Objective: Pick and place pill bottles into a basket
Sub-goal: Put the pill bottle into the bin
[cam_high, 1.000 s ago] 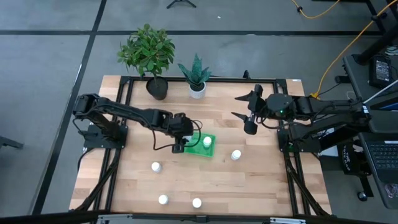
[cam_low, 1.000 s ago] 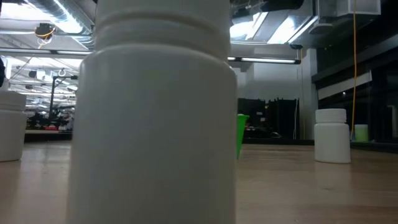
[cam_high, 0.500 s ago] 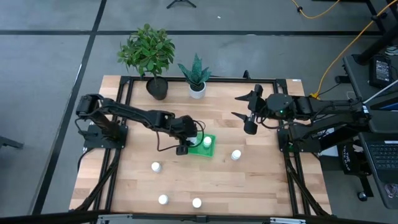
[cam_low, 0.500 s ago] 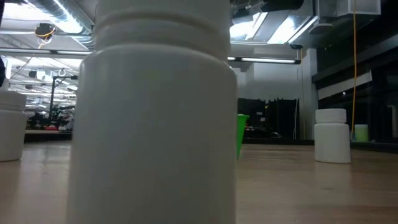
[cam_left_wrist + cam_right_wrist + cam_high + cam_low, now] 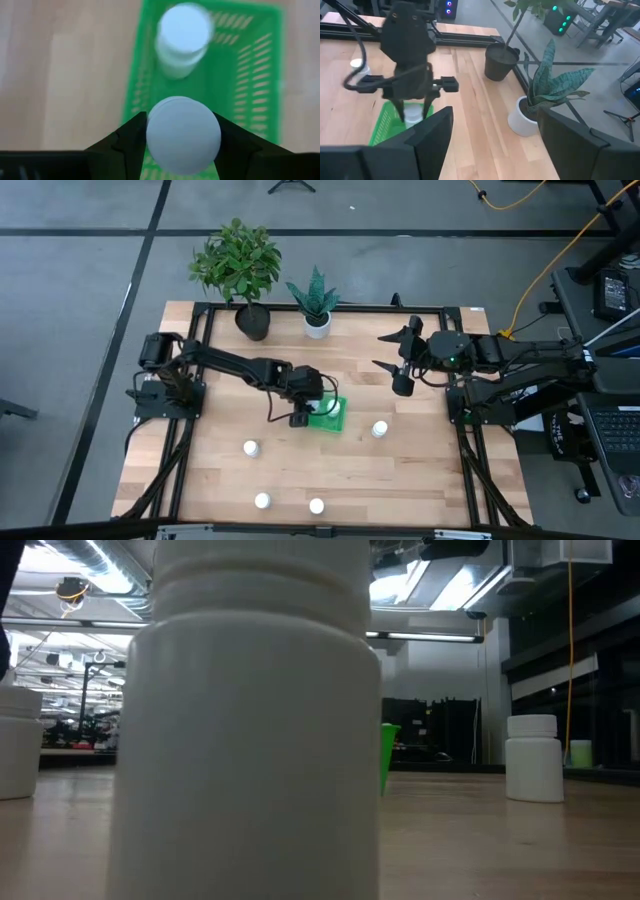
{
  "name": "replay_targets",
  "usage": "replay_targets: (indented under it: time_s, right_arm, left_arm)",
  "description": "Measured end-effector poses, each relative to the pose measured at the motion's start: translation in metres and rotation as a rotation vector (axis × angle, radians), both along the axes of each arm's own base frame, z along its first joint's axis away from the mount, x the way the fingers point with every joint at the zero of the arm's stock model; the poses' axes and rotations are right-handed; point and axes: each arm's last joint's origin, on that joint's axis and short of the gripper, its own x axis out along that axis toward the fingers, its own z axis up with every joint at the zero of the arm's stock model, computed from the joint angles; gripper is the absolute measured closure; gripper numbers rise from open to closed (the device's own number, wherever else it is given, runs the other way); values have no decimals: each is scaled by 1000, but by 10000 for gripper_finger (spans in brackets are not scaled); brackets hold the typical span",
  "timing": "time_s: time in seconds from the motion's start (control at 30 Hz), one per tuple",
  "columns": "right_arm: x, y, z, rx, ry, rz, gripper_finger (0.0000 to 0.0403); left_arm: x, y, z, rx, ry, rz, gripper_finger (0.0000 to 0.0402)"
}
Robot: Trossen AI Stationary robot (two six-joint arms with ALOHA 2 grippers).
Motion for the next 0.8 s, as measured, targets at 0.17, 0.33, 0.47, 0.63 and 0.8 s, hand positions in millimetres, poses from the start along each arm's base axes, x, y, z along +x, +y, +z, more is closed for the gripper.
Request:
replay_targets:
  time_s: [0.17, 0.33, 0.47, 0.63, 0.8]
  right_arm:
    - [0, 0, 0, 1, 3, 0, 111]
    - [-1, 0, -1, 0, 13, 0, 111]
    - [-1, 0, -1, 1, 16, -1, 111]
    - [-1, 0, -2, 9, 14, -4, 111]
    - [-1, 0, -2, 11, 14, -5, 111]
  left_arm:
    - [-3, 11, -2, 12, 33, 17, 226]
    - [-3, 13, -2, 9, 39, 5, 226]
    - [-4, 13, -2, 1, 43, 0, 226]
    - [-4, 13, -2, -9, 42, 7, 185]
    - [-4, 13, -2, -18, 42, 23, 124]
